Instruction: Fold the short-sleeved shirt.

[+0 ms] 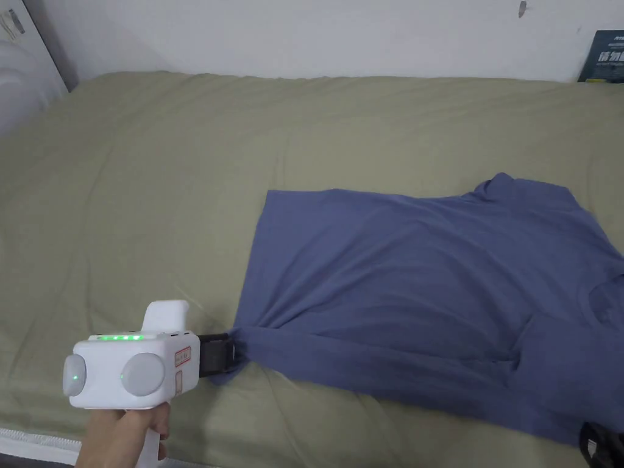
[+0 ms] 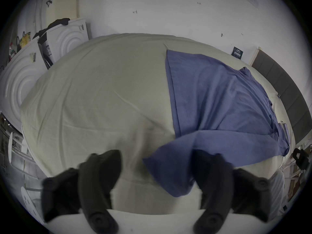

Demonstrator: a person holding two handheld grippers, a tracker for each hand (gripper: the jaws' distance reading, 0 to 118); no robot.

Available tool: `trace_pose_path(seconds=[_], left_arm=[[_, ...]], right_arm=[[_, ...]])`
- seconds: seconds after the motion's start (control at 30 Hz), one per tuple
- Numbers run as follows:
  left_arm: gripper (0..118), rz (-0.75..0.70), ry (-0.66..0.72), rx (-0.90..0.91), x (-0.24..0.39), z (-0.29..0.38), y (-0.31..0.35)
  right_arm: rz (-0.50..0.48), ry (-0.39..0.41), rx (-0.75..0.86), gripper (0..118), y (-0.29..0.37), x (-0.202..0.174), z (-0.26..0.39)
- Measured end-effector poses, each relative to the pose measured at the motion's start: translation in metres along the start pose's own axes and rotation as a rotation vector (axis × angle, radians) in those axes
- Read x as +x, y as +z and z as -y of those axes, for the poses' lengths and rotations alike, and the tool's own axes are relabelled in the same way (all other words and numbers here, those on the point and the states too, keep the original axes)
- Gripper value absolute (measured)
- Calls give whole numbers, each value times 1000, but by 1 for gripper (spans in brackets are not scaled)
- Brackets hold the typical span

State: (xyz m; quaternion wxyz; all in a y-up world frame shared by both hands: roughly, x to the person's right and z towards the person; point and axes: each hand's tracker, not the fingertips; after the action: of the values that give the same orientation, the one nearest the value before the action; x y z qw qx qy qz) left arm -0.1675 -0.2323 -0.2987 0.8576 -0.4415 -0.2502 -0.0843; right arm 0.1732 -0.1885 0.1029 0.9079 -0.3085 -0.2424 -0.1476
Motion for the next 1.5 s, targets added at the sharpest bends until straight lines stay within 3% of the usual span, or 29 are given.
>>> trace_pose_path(seconds=[0.03,0.07,0.13,0.2,0.23,0.33,0.4,0.6,0.63,0.7,0.73,0.77,0.9,0.97,1.0,1.03,1.07,1.17,1.3,1.5], left_arm=[[24,12,7,-18,-1,0,-2],[1,60,29,-37,0,2,0],[0,87,41,31,33,8,38],[0,4,-59,26,46,10,49],[0,5,-48,34,5,3,16],[0,18,-26,49,-19,-7,10],[0,18,-25,46,30,11,40],[0,52,-3,30,39,12,45],[0,53,-6,29,38,12,45],[0,53,-19,26,41,12,46],[0,51,-19,24,41,13,47],[0,52,-18,23,40,12,46],[0,47,-3,21,35,10,43],[0,41,-4,18,33,8,41],[0,39,-5,15,32,7,40],[0,38,-7,12,26,7,34],[0,34,-8,10,22,6,30],[0,21,-13,5,24,6,32],[0,24,-6,2,34,4,42],[0,26,-56,25,37,-12,56]], right_arm=[[-3,-9,-13,1,-1,3,1],[-4,-15,-19,1,-1,5,1],[4,-16,-23,1,-1,10,3],[20,-13,-28,1,0,16,4],[26,-16,-31,1,0,20,4],[49,-17,-44,1,-1,32,4],[69,-12,-46,1,0,38,4],[115,-25,-57,4,-8,61,-3],[122,-30,-58,33,-11,64,-4],[130,3,-135,112,-21,69,-9],[131,12,-168,118,-28,71,-10],[131,13,-111,118,-29,74,-7],[122,43,-181,118,-48,90,8],[105,47,-205,110,-54,92,-2],[88,52,-214,88,-55,95,-1],[94,54,-210,29,-56,99,0],[112,53,-206,5,-59,102,2],[83,28,-203,5,-58,112,3],[91,65,-196,5,-33,91,-22],[66,89,-162,5,-29,104,-39]])
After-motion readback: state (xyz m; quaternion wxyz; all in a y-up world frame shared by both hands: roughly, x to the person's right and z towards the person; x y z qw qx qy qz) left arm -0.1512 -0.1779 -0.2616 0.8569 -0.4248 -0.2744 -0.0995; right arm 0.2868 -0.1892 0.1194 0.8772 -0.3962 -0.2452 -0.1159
